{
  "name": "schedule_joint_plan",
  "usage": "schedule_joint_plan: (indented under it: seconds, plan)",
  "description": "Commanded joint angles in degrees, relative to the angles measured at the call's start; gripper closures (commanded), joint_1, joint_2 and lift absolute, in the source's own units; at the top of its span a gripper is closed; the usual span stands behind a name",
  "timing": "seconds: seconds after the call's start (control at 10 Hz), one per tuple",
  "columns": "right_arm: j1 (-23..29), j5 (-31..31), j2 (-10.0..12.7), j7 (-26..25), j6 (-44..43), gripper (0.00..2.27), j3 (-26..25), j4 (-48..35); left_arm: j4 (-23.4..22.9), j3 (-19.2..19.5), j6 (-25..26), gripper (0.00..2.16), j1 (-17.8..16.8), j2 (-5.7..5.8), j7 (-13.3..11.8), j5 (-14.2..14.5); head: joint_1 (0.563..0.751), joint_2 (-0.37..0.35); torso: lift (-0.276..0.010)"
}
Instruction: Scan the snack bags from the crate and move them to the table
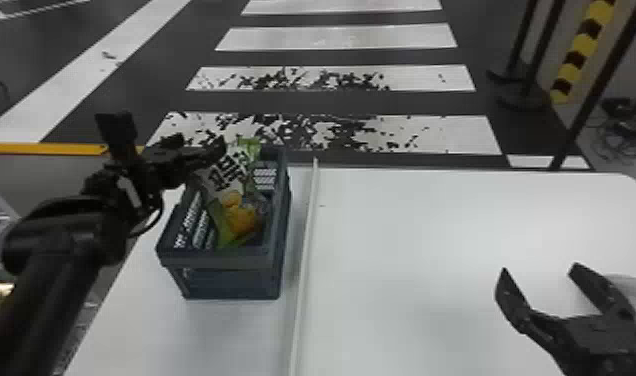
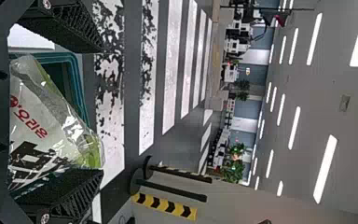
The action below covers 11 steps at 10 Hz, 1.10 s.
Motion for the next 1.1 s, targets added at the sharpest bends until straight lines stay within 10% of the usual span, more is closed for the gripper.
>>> schedule_joint_plan:
  seconds: [0.0, 0.7, 0.9, 1.0]
  plan:
    - [-0.02, 0.08, 0.0, 0.0, 0.0, 0.04, 0.23, 0.0, 1.2, -0.56, 0.0, 0.08, -1.12, -0.18, 0.02, -0.36, 0.695, 0.103, -0.095]
    - [0.16, 0.08, 0.0, 0.26, -0.53, 0.04, 1.02, 0.0, 2.26, -2.67, 4.92, 0.08, -2.27, -0.09, -1.74, -1.76, 0.695, 0.097, -0.095]
    - [0.6, -0.1, -0.09, 0.35, -1.58, 0.04, 1.11, -0.17, 1.99, -2.76, 7.38, 0.27, -2.97, -0.09, -2.0, -2.2, 0.695, 0.094, -0.095]
    - [0.69, -0.18, -0.09, 0.35, -1.93, 0.04, 1.2, -0.26, 1.91, -2.76, 8.26, 0.73, -3.06, -0.09, -1.91, -2.38, 0.695, 0.092, -0.095]
